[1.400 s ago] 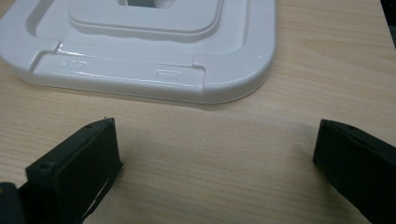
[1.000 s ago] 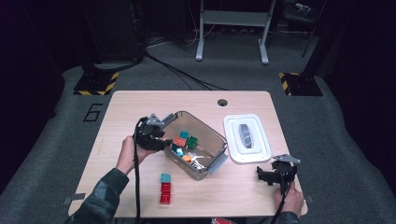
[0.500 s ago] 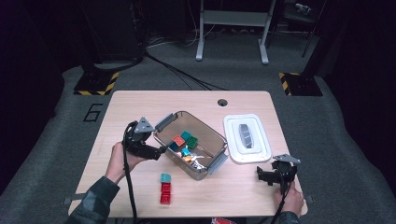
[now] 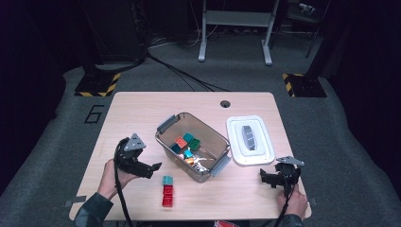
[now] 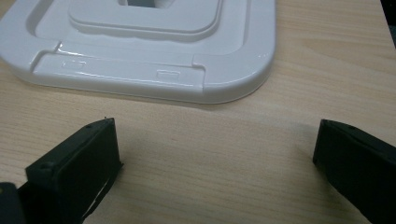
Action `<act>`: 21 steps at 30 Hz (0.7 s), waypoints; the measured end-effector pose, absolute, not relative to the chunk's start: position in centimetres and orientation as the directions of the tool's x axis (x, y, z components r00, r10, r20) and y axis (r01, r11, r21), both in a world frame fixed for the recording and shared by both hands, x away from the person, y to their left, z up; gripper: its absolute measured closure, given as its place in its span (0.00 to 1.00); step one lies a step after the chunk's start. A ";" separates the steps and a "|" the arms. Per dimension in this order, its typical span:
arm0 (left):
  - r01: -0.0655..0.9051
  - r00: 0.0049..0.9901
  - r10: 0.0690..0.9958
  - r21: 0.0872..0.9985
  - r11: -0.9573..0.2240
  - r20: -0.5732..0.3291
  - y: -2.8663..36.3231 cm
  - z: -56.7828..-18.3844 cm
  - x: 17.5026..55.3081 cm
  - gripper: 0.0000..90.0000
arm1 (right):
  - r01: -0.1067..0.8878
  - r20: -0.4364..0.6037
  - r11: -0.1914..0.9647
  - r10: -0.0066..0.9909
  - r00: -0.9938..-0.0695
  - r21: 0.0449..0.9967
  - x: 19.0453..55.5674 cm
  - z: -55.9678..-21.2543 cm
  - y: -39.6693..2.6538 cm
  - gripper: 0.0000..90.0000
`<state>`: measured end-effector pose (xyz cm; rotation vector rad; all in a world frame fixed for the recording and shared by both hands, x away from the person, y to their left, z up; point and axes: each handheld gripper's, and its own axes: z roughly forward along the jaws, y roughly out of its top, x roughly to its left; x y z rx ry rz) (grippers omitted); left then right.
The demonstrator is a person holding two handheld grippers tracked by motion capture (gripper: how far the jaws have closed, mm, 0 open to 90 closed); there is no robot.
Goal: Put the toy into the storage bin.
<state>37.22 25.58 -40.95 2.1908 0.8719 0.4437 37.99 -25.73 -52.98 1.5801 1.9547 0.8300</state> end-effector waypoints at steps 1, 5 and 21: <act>0.456 0.715 0.698 0.732 -0.506 0.037 25.6 -41.3 37.2 0.00 | 0.680 0.001 0.145 0.978 -0.210 0.719 38.0 -53.0 -25.7 0.00; 0.463 0.726 0.687 0.717 -0.522 0.032 25.6 -42.8 36.9 0.00 | 0.680 0.001 0.146 0.978 -0.210 0.719 38.0 -53.0 -25.7 0.00; 0.498 0.772 0.634 0.656 -0.567 -0.039 23.8 -48.5 37.3 0.12 | 0.680 0.001 0.145 0.978 -0.210 0.719 38.0 -53.0 -25.7 0.00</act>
